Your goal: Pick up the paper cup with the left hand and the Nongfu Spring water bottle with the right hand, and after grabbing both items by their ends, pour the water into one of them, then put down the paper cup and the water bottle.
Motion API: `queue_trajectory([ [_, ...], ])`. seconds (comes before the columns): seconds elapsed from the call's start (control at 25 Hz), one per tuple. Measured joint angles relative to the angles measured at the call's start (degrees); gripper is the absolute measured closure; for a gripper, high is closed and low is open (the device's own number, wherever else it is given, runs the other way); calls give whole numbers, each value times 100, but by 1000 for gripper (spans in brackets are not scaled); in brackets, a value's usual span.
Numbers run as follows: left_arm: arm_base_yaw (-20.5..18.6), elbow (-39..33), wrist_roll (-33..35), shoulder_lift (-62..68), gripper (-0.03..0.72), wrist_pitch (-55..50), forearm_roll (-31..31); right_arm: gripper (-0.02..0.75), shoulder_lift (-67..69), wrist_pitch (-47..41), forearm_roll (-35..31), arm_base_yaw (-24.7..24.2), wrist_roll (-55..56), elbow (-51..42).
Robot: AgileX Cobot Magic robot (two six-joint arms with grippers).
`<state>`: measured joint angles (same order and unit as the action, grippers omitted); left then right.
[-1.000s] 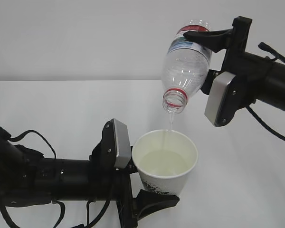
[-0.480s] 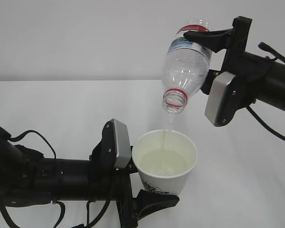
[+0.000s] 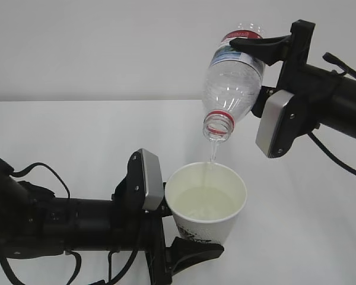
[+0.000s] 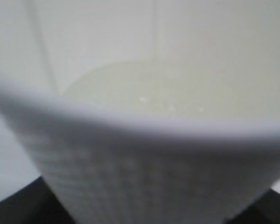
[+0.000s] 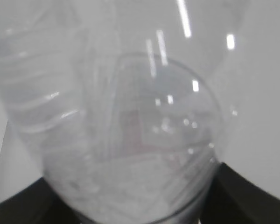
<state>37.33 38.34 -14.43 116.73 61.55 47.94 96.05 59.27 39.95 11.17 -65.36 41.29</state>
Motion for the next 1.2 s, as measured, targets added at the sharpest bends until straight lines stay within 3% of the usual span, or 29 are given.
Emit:
queue_trajectory([
  [1.2,0,0,0,0,142,-24,-10,262,0,39,-10,0,-24,0],
])
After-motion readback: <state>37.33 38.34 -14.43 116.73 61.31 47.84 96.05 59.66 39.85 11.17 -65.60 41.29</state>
